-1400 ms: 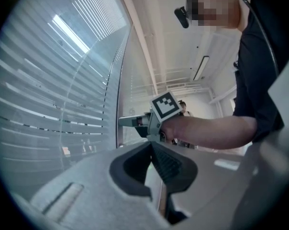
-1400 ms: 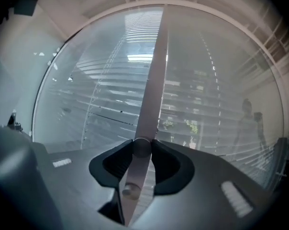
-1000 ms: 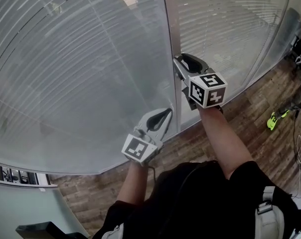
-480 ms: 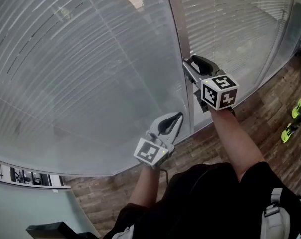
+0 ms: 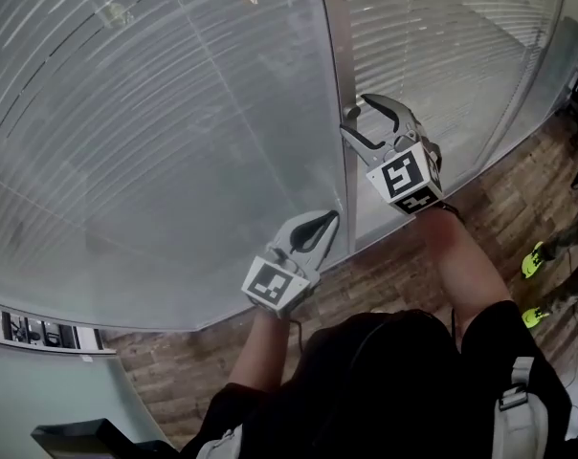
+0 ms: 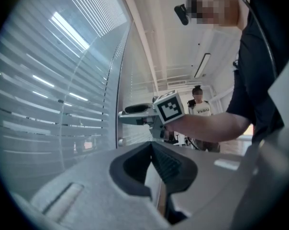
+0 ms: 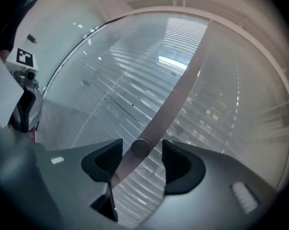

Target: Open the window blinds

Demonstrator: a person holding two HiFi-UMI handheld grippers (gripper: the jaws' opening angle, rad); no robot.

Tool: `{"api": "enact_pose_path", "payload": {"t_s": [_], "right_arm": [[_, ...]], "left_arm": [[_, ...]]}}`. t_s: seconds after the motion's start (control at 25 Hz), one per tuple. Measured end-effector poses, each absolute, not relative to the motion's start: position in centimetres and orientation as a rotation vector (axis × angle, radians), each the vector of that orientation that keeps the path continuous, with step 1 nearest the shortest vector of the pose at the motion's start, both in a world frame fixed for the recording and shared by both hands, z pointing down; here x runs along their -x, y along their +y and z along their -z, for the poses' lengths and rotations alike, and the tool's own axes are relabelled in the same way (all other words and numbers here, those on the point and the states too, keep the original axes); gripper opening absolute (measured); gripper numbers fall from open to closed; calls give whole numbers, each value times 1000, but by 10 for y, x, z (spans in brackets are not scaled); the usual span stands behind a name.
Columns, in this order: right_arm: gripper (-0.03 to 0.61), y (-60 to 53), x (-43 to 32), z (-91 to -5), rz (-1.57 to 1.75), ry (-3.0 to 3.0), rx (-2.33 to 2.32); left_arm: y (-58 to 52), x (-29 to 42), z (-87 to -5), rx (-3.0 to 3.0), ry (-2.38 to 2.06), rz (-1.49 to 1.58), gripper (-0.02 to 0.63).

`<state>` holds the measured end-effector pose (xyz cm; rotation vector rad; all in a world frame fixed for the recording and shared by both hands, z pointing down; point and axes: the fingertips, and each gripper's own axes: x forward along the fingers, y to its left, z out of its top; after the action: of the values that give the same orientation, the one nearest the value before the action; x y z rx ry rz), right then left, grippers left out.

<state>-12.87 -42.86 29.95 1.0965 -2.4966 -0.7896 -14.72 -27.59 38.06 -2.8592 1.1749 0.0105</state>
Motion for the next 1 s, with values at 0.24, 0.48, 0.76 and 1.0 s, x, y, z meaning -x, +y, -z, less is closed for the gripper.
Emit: {"api": "enact_pose_path", "payload": {"t_s": [0.24, 0.48, 0.76, 1.0], "right_arm": [[264, -426, 134, -306, 1110, -2191, -963], [264, -428, 134, -308, 1295, -1963, -876], [211, -426, 138, -317, 1408, -1820, -815], [129, -429, 139, -323, 1439, -1750, -784]], "left_arm": [[-275, 147, -376, 2843, 1170, -39, 5], [-274, 147, -379, 2860, 1160, -28, 5], [-272, 146, -377, 2859, 1138, -24, 5], [-273, 149, -376, 2856, 1144, -25, 5]]}}
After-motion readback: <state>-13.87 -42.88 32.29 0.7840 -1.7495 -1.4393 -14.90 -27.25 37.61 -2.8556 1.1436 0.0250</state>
